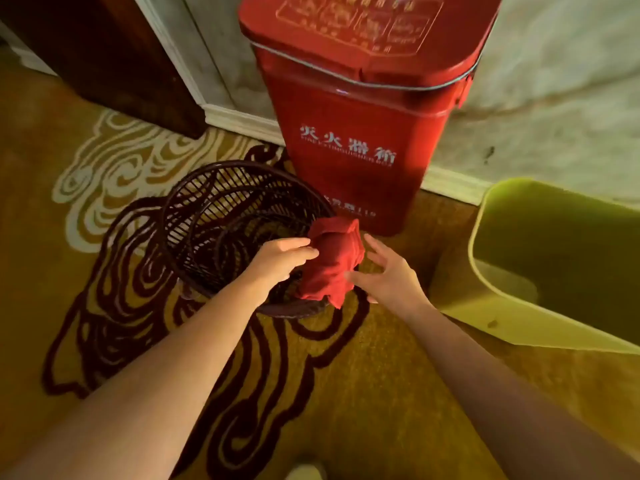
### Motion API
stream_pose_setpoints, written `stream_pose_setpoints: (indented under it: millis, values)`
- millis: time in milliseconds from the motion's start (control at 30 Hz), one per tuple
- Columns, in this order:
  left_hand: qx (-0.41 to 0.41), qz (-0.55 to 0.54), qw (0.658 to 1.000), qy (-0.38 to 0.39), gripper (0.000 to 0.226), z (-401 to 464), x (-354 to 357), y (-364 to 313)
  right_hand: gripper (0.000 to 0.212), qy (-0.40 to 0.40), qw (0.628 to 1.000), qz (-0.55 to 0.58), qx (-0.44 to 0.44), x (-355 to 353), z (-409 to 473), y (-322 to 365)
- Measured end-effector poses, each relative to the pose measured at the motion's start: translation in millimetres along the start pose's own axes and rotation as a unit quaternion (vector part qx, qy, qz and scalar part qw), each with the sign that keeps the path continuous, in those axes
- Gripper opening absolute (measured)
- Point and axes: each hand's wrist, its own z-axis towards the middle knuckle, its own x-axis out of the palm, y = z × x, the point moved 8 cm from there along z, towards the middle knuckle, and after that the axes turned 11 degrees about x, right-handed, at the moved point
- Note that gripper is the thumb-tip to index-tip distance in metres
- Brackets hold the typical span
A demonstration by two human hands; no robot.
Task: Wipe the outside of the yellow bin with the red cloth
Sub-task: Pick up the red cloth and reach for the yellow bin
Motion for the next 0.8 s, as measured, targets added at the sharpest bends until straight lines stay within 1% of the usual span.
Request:
stream_pose_setpoints:
  millis: [133,233,367,467,533,600,700,800]
  values:
    - [0.006,0.032,0.999,0.014,0.053,34.7,19.0,41.5,0.080,-0.012,1.000,0.020,-0.019,32.9,35.9,-27.6]
    - [0.075,0.031,0.997,0.012,0.054,59.8,22.4,50.4,0.077,-0.042,0.995,0.073,-0.062,43.0,60.1,-40.8]
    - [0.148,0.037,0.988,-0.018,0.044,75.4,13.8,47.6,0.067,-0.075,0.985,0.134,-0.083,39.7,76.3,-42.6]
    - [0.169,0.057,0.982,-0.054,0.040,64.8,8.2,39.5,0.054,-0.095,0.983,0.132,-0.085,30.5,63.2,-38.2]
    - [0.180,0.055,0.980,-0.067,0.039,53.1,5.5,29.6,0.046,-0.087,0.980,0.159,-0.088,24.6,50.1,-34.6]
    - [0.190,0.030,0.979,-0.063,0.036,44.8,4.3,16.9,0.044,-0.079,0.977,0.169,-0.104,20.9,39.3,-28.8]
    - [0.203,0.011,0.979,-0.034,0.027,34.3,8.4,-0.6,0.042,-0.087,0.970,0.169,-0.150,9.6,26.5,-16.4]
    - [0.228,-0.018,0.973,-0.005,0.029,25.6,14.6,-14.1,0.037,-0.083,0.967,0.135,-0.198,-8.9,10.0,-1.6]
